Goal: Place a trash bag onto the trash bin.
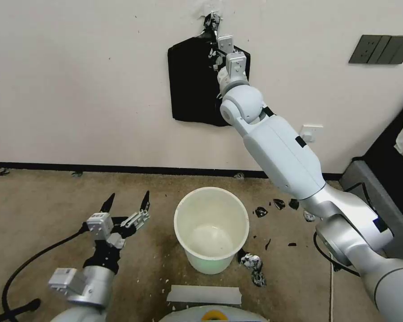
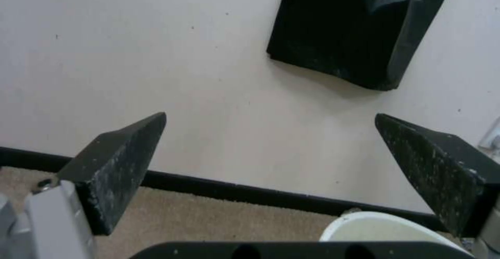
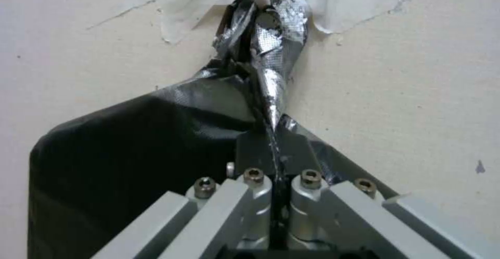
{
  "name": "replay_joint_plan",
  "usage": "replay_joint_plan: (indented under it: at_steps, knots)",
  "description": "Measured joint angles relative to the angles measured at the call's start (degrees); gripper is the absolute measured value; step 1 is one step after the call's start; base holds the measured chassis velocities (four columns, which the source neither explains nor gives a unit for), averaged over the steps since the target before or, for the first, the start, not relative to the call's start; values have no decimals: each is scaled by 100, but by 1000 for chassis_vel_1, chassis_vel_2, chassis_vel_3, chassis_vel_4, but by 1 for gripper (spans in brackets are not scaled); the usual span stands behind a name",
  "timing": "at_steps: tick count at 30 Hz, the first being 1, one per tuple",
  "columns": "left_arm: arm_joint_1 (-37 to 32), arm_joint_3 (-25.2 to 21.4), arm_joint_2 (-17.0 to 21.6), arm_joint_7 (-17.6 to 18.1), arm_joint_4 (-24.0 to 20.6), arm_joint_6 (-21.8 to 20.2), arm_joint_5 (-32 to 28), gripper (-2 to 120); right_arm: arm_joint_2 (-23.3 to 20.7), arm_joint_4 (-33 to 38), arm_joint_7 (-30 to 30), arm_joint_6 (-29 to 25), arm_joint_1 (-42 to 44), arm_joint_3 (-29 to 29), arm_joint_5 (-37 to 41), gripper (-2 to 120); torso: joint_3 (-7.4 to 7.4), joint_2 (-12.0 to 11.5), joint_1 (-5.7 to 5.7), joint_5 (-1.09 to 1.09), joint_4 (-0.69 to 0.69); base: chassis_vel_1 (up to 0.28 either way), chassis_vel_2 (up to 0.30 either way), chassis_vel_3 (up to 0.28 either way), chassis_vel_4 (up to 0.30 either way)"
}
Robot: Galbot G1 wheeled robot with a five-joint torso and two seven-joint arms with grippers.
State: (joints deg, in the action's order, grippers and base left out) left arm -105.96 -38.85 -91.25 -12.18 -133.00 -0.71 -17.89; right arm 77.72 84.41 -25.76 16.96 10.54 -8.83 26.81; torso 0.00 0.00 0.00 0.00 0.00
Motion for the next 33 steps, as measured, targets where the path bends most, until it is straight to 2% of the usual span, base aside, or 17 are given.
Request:
replay_joint_plan:
  at_steps: [8,26,33]
  knots:
    - [37,35,2,-2,24,0,19,100,-178,486,-114,101,237,-37,69,0,0,0,0,0,0,0,0,0,0]
    - [43,51,2,-2,40,-6,45,100,-291,817,-101,119,751,-65,27,0,0,0,0,0,0,0,0,0,0]
    - [45,60,3,-2,47,-8,49,100,-397,1155,30,243,1117,-103,18,0,0,0,0,0,0,0,0,0,0]
